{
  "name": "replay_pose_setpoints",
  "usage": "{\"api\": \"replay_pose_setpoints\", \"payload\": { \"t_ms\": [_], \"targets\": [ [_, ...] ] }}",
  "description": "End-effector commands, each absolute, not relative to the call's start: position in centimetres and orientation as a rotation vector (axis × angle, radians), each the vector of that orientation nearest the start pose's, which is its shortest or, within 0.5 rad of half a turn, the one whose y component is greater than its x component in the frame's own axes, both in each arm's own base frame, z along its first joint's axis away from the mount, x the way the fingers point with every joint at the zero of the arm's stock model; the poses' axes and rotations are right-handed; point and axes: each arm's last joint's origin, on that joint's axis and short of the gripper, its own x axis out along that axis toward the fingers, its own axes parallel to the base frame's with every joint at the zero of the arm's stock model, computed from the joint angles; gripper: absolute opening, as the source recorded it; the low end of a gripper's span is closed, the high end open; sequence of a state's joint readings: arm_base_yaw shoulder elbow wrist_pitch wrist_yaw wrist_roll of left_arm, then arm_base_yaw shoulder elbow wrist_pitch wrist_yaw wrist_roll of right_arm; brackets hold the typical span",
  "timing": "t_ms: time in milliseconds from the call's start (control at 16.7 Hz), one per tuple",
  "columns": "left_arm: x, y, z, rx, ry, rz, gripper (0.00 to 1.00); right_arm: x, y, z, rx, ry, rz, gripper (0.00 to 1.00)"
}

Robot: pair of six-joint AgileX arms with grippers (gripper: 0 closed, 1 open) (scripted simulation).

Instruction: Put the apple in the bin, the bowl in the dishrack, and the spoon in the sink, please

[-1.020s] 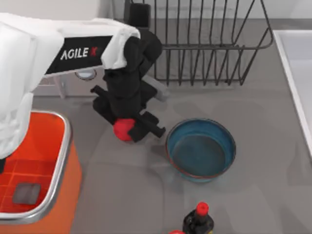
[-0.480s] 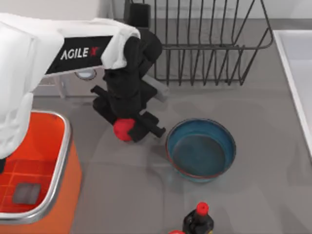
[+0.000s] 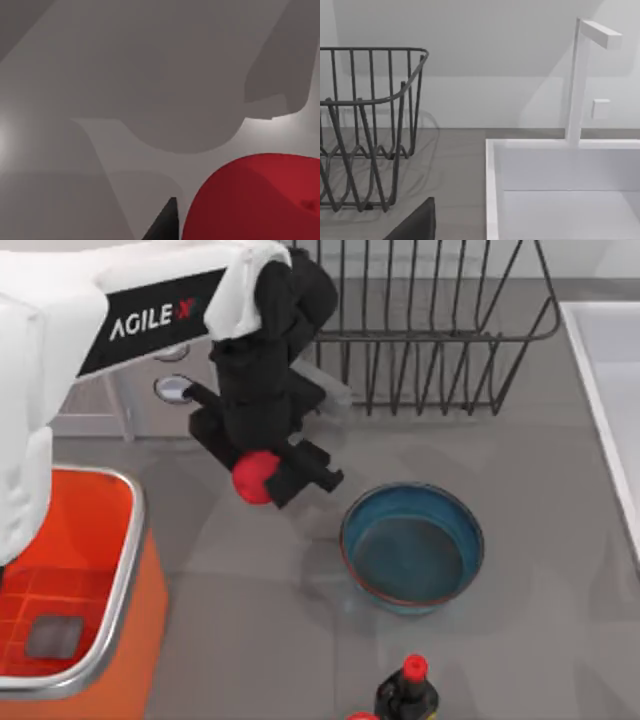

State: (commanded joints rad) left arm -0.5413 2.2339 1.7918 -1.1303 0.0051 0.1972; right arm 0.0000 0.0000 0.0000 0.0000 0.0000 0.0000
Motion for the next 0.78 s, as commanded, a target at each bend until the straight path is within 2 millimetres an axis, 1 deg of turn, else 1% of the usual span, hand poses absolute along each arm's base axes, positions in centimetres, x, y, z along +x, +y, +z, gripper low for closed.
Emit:
{"api": "replay_pose_setpoints", "payload": {
  "t_ms": [180,300,600,780],
  "targets": [
    [37.4,-21.8,19.6,0.567,1.502,-0.568,0.00,10.6,-0.1,16.0,0.000,0.000,0.000,1.00],
    [37.3,-21.7,21.2,0.563,1.490,-0.567,0.00,10.6,-0.1,16.0,0.000,0.000,0.000,1.00],
    [37.2,-21.6,21.2,0.564,1.491,-0.565,0.00,10.6,-0.1,16.0,0.000,0.000,0.000,1.00],
    [36.1,-20.5,22.2,0.531,1.508,-0.488,0.00,10.6,-0.1,16.0,0.000,0.000,0.000,1.00]
  ]
}}
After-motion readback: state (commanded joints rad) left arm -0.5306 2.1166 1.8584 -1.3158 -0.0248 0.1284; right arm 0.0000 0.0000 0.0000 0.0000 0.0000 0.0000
